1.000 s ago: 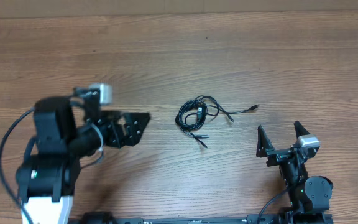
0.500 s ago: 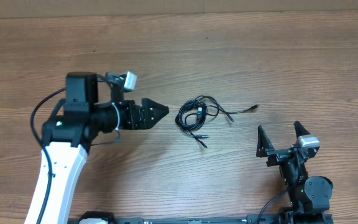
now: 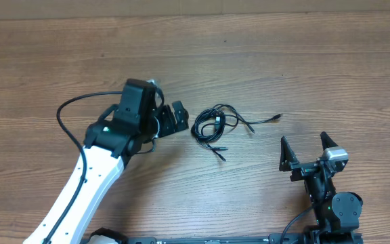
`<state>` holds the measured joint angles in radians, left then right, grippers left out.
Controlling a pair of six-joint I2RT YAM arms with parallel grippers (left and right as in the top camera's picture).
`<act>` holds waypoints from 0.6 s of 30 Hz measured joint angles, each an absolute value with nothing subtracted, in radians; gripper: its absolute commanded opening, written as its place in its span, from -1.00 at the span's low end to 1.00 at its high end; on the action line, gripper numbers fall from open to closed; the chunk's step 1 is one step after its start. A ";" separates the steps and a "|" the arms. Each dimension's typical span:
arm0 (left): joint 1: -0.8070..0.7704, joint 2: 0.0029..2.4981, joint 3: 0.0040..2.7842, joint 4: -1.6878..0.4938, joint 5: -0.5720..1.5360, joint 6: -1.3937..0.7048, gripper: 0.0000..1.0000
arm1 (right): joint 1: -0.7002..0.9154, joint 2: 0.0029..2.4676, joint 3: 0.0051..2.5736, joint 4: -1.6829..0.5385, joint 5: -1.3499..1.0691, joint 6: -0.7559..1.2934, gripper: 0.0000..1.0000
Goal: Untangle cables
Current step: 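Move the left gripper forward over the black cable bundle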
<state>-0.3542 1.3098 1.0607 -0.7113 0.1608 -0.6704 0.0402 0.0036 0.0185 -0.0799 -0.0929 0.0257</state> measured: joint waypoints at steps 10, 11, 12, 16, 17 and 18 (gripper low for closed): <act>-0.364 1.494 1.061 -0.570 0.213 -0.904 0.63 | 0.040 0.004 0.019 -0.080 -0.093 0.026 1.00; -0.370 1.515 1.061 -0.554 0.227 -0.910 0.64 | 0.040 0.004 0.019 -0.080 -0.093 0.026 0.99; -0.380 1.540 1.061 -0.541 0.242 -0.916 0.67 | 0.040 0.004 0.019 -0.080 -0.093 0.026 1.00; -0.424 1.633 1.062 -0.493 0.274 -0.940 0.70 | 0.040 0.004 0.019 -0.080 -0.093 0.026 1.00; -0.433 1.654 1.062 -0.485 0.278 -0.947 0.64 | 0.040 0.004 0.019 -0.080 -0.093 0.026 1.00; -0.441 1.677 1.062 -0.480 0.282 -0.958 0.56 | 0.040 0.004 0.019 -0.080 -0.093 0.026 0.99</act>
<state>-0.4412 1.6772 1.0618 -0.4797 0.2817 -0.9577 0.0402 0.0040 0.0185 -0.0799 -0.0933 0.0261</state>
